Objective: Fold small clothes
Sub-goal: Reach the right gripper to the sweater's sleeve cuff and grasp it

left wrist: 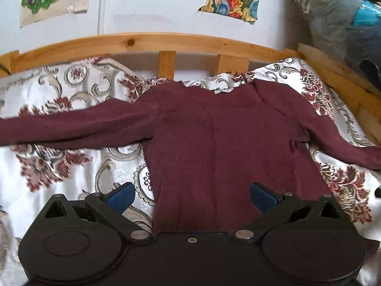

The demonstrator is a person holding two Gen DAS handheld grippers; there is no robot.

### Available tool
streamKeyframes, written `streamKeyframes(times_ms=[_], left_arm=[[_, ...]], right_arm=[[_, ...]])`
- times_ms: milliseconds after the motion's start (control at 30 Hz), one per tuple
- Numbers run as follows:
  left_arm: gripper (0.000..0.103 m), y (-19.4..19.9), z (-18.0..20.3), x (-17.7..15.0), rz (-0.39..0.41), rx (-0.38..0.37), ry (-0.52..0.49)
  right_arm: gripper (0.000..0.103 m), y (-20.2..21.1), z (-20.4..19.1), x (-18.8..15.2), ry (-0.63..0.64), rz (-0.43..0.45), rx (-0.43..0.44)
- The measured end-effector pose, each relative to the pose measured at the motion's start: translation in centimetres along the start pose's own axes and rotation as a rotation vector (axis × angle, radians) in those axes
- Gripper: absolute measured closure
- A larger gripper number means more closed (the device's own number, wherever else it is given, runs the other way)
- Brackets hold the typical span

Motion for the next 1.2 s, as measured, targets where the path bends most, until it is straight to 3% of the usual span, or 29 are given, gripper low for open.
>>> streamKeyframes(times_ms=[200, 333, 433, 600, 700, 833, 900, 1033, 1133, 1200], left_arm=[[0.001, -1.9, -1.7, -2.3, -0.043, 0.017, 0.044], [0.001, -2.4, -1.9, -3.1, -0.063, 0.023, 0.04], [0.001, -2.4, -1.6, -3.4, -0.074, -0.001, 0.045], [0.001, -2.2, -0.8, -3.3, -0.073, -0.041, 0.048], [0.001, -2.1, -0.8, -3.3, -0.073, -0.044, 0.061], [0.001, -2.0, -1.3, -3.4, -0.08, -0.049, 0.098], [0.001, -2.1, -1.6, -3.4, -0.084, -0.044, 0.114], [0.001, -2.3, -1.9, -3.7, -0.097, -0.03, 0.126], [0.001, -2.4, -2.0, -3.8, -0.105, -0.024, 0.124], [0.001, -2.5, -2.0, -3.9, -0.107, -0.024, 0.125]], right_arm=[[0.0, -3.6, 1.4, 1.2, -0.04, 0.003, -0.041], [0.0, -4.7, 2.5, 1.3, -0.101, 0.056, -0.017], [0.0, -3.9, 3.7, 2.4, -0.164, 0.116, 0.024], [0.0, -2.6, 8.8, 4.8, -0.288, 0.253, -0.034], [0.0, -3.8, 13.0, 5.1, -0.373, 0.224, -0.157], [0.0, -5.4, 17.3, 4.8, -0.535, 0.18, -0.173], [0.004, -6.7, 18.4, 4.7, -0.522, 0.143, -0.203], [0.025, -9.3, 20.0, 4.2, -0.579, 0.068, -0.206], [0.032, -10.1, 20.2, 3.6, -0.604, 0.036, -0.191], [0.05, -10.0, 19.6, 3.8, -0.592, 0.037, -0.169]])
Point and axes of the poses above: each gripper's, at about its wrist camera, not at the fingertips, and y roughly against the way its jaws point, z to its right, x to its top, the point moved 10 cm from there along -y, roughly the way its jaws point, and after that the axes turned 8 degrees about z, right-handed, at the moved point
